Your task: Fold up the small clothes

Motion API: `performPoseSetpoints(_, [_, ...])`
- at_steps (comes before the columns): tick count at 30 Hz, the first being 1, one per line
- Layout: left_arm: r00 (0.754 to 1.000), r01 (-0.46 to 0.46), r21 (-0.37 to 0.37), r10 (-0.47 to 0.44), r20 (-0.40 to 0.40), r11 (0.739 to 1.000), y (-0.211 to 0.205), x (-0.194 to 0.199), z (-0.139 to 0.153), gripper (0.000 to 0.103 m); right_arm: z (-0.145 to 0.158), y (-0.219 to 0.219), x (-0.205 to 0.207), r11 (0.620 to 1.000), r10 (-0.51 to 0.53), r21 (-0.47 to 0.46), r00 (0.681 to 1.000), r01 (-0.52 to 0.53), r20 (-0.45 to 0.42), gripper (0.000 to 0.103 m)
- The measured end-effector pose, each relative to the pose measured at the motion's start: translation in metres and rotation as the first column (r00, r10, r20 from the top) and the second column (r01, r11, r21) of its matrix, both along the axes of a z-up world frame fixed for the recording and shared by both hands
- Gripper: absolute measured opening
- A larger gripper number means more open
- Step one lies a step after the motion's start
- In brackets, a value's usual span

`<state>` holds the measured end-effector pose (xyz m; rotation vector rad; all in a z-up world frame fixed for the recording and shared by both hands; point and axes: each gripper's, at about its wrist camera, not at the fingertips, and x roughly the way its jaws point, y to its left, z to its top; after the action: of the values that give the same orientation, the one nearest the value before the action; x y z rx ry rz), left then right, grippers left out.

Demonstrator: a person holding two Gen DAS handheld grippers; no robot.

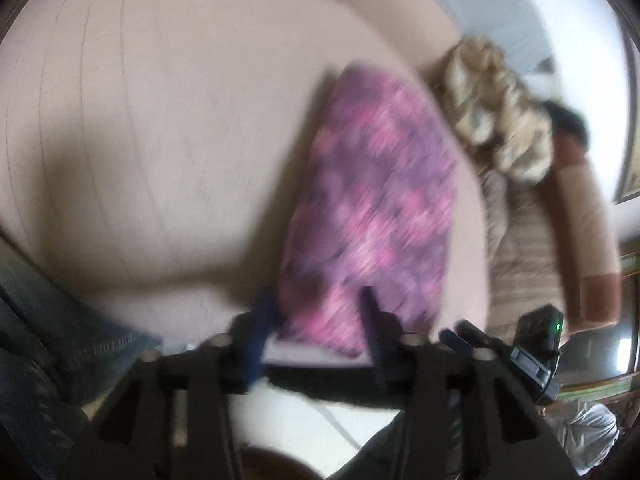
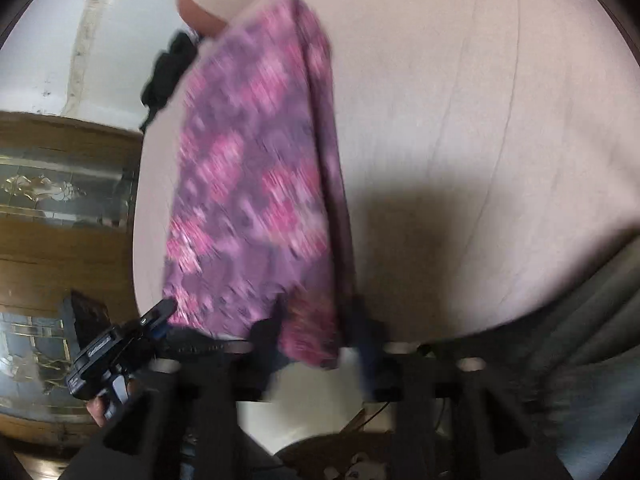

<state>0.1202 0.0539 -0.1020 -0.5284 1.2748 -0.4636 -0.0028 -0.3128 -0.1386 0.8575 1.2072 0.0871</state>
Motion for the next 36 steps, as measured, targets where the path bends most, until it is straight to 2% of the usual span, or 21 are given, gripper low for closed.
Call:
performPoseSetpoints(1, [0.999,-0.012,0.004,0.012,0.043,1.0,0.001,0.006,0.012,0.064,0.016,-0.004,0.003,0.999,0.004,-0.047,0.999,-0.002,0.037,0.081])
performPoseSetpoints(2, [0.997,-0.017,0.013,0.016,0.076,1.0,-0.001,0.016,0.022,0.071,0.033,-0.008,0.01,0.996,0.015,-0.091,0.997,-0.008,0.078,0.081])
performPoseSetpoints(4, [0.992,-0.015,0.041,0.01,0.124,0.999,-0.011,0.044,0.04,0.073,0.051,-0.015,0.032,0.992,0.033,-0.122,0.991,-0.017,0.132,0.081])
performPoseSetpoints(6, [0.99,0.007,0.051,-0.015,0.144,0.999,-0.022,0.07,0.046,0.076,0.058,-0.029,0.062,0.995,0.018,-0.102,0.986,-0.001,0.163,0.081])
performPoseSetpoints(9, [0.991,0.039,0.089,-0.05,0.121,0.995,-0.047,0.129,0.037,0.078,0.049,-0.048,0.11,0.999,-0.017,-0.031,0.981,0.023,0.196,0.081])
performPoseSetpoints(13, [0.995,0.071,0.102,-0.078,0.062,0.992,-0.086,0.186,0.009,0.078,0.003,-0.073,0.172,0.987,-0.145,0.086,0.979,0.134,0.144,0.081])
performPoseSetpoints(15, [0.995,0.094,0.096,-0.097,0.029,0.991,-0.103,0.206,-0.014,0.078,-0.015,-0.084,0.185,0.977,-0.2,0.102,0.969,0.187,0.143,0.077])
performPoseSetpoints(18, [0.993,0.116,0.059,-0.115,-0.029,0.991,-0.116,0.214,-0.05,0.073,-0.042,-0.089,0.195,0.97,-0.225,0.129,0.963,0.206,0.149,0.058])
performPoseSetpoints(19, [0.994,0.097,0.027,-0.096,-0.056,0.995,-0.117,0.214,-0.059,0.057,-0.048,-0.088,0.197,0.973,-0.212,0.124,0.968,0.196,0.135,0.041])
performPoseSetpoints(20, [0.994,0.085,0.01,-0.084,-0.071,0.996,-0.117,0.214,-0.061,0.053,-0.055,-0.086,0.201,0.977,-0.189,0.126,0.974,0.173,0.125,0.023])
performPoseSetpoints(21, [0.995,0.074,0.004,-0.074,-0.068,0.997,-0.114,0.213,-0.056,0.047,-0.057,-0.086,0.203,0.978,-0.177,0.13,0.976,0.16,0.127,0.022])
performPoseSetpoints(22, [0.996,0.059,-0.033,-0.061,-0.066,0.998,-0.108,0.211,-0.047,0.037,-0.056,-0.084,0.205,0.98,-0.174,0.12,0.976,0.159,0.128,0.016])
performPoseSetpoints(24, [0.999,0.031,-0.137,-0.036,-0.035,0.99,-0.095,0.204,-0.028,0.035,-0.038,-0.081,0.204,0.98,-0.176,0.118,0.971,0.157,0.165,0.013])
performPoseSetpoints(26, [0.999,0.039,-0.128,-0.037,0.013,0.991,-0.091,0.203,-0.022,0.035,-0.018,-0.077,0.202,0.985,-0.165,0.082,0.964,0.151,0.207,0.012])
performPoseSetpoints(28, [0.999,0.033,-0.069,-0.035,-0.033,0.997,-0.094,0.209,-0.043,0.038,-0.023,-0.071,0.206,0.987,-0.159,0.051,0.967,0.152,0.201,0.012])
performPoseSetpoints(29, [0.997,0.027,-0.02,-0.028,-0.068,0.999,-0.095,0.212,-0.058,0.045,-0.036,-0.07,0.209,0.988,-0.155,0.042,0.974,0.15,0.164,0.017])
performPoseSetpoints(30, [0.996,0.011,-0.001,-0.011,-0.087,1.0,-0.093,0.213,-0.066,0.051,-0.048,-0.067,0.213,0.988,-0.152,0.039,0.98,0.148,0.126,0.024])
performPoseSetpoints(32, [0.996,-0.014,-0.023,0.012,-0.092,1.0,-0.084,0.204,-0.054,0.054,-0.055,-0.069,0.211,0.982,-0.177,0.089,0.978,0.168,0.109,0.049])
performPoseSetpoints(33, [0.998,-0.004,-0.009,0.004,-0.057,1.0,-0.082,0.199,-0.042,0.056,-0.05,-0.07,0.206,0.981,-0.182,0.092,0.977,0.172,0.116,0.053])
performPoseSetpoints(35, [0.998,0.033,0.051,-0.036,0.053,0.998,-0.079,0.182,-0.011,0.076,-0.03,-0.072,0.191,0.983,-0.176,0.076,0.968,0.165,0.177,0.086])
performPoseSetpoints(36, [0.996,0.039,0.065,-0.044,0.076,0.997,-0.077,0.173,-0.003,0.078,-0.023,-0.072,0.184,0.986,-0.165,0.069,0.967,0.155,0.192,0.088])
